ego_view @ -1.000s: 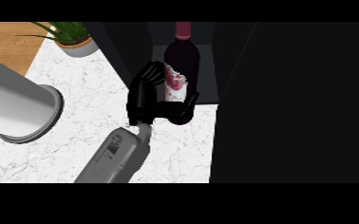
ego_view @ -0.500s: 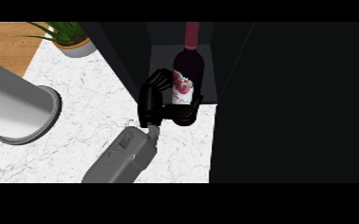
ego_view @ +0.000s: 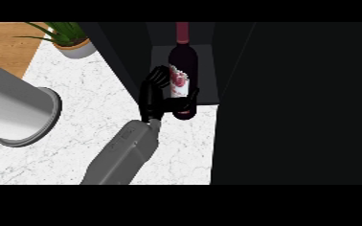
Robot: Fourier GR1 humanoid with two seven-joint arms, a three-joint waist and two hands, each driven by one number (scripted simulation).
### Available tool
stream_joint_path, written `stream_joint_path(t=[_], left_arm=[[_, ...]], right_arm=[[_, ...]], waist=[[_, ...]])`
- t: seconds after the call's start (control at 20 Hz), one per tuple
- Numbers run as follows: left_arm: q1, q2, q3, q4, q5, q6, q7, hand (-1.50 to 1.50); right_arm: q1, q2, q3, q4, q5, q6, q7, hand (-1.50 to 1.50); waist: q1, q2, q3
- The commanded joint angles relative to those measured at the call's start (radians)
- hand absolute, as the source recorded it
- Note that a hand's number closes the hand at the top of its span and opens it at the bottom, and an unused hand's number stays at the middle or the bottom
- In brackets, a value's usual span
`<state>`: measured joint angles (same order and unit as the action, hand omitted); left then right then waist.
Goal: Pick up the wine, place it into the cabinet and close the cabinet
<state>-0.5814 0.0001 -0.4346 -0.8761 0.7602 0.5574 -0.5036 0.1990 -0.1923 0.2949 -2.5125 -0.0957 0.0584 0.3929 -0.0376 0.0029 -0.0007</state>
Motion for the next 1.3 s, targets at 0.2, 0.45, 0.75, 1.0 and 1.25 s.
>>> stream_joint_path(t=[0.2,0.45,0.75,1.0,1.25], left_arm=[[-0.116,0.000,0.037,0.150,0.057,-0.042,-0.013,1.50],[-0.236,0.000,0.047,0.237,0.137,-0.011,-0.005,1.50],[-0.342,0.000,0.102,0.349,0.134,-0.050,0.026,1.50],[-0.425,0.024,0.137,0.434,0.092,-0.020,-0.002,1.50],[-0.533,0.072,0.146,0.556,0.057,0.038,0.018,1.50]], right_arm=[[0.111,-0.007,-0.053,-0.199,-0.129,0.019,0.034,-1.50],[0.089,0.010,-0.029,-0.171,-0.129,0.031,0.028,-1.50],[0.083,-0.007,-0.040,-0.183,-0.127,0.044,0.059,-1.50],[0.090,0.030,-0.015,-0.113,-0.081,0.048,-0.017,-1.50],[0.105,0.028,-0.003,-0.127,-0.106,0.060,-0.006,-1.50]], waist=[[0.004,-0.002,0.001],[-0.006,0.002,0.000],[0.000,0.001,0.001],[0.003,0.000,0.001],[-0.021,0.007,0.001]])
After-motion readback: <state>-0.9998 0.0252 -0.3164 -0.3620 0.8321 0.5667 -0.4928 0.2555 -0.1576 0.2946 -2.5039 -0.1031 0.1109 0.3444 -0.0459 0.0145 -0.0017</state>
